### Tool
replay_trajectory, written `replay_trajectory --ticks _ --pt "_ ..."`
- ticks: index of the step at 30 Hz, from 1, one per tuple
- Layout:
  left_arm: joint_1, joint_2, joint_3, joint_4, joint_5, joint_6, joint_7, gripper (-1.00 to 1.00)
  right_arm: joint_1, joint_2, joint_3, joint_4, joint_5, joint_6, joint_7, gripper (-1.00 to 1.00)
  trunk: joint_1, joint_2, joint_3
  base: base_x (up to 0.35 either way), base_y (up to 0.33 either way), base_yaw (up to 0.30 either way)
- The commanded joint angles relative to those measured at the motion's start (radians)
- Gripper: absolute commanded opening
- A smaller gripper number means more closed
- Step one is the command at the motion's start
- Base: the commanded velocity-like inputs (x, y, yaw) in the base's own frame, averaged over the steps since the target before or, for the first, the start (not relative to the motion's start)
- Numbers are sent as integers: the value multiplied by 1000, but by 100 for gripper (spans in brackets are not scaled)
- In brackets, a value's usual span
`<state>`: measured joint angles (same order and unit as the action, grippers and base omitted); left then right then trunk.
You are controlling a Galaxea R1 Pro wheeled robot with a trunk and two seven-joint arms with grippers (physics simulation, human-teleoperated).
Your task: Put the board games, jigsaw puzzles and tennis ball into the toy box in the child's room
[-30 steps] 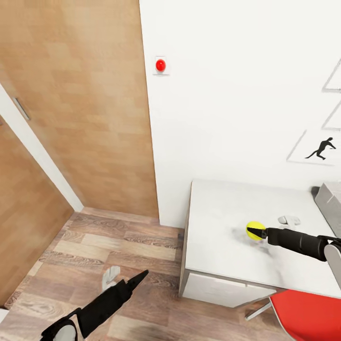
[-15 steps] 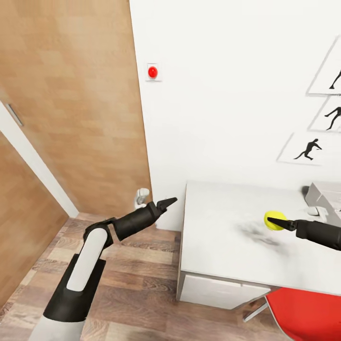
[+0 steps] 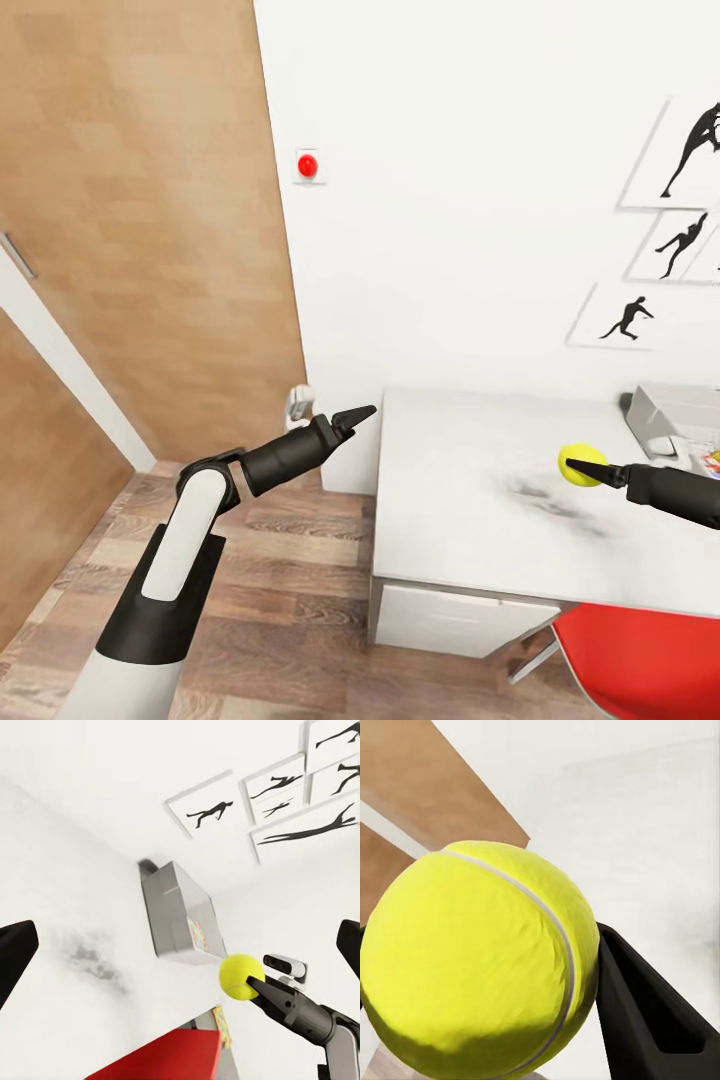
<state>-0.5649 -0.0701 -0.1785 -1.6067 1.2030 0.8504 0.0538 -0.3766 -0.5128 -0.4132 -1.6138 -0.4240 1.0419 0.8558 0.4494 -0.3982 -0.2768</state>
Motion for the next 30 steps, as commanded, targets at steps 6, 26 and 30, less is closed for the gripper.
replay_trajectory --ticks 6,26,30 --pt "-1 0 1 0 7 4 5 100 -1 -3 -6 0 2 5 10 -100 1 -2 8 0 0 -89" --pt "-2 -1 -1 -1 7 3 1 100 2 3 -153 0 2 5 135 -100 1 -2 19 0 0 -22" --pt "-1 -1 -19 -1 5 -4 -1 100 2 5 -156 0 2 -5 137 -100 1 -2 19 0 0 0"
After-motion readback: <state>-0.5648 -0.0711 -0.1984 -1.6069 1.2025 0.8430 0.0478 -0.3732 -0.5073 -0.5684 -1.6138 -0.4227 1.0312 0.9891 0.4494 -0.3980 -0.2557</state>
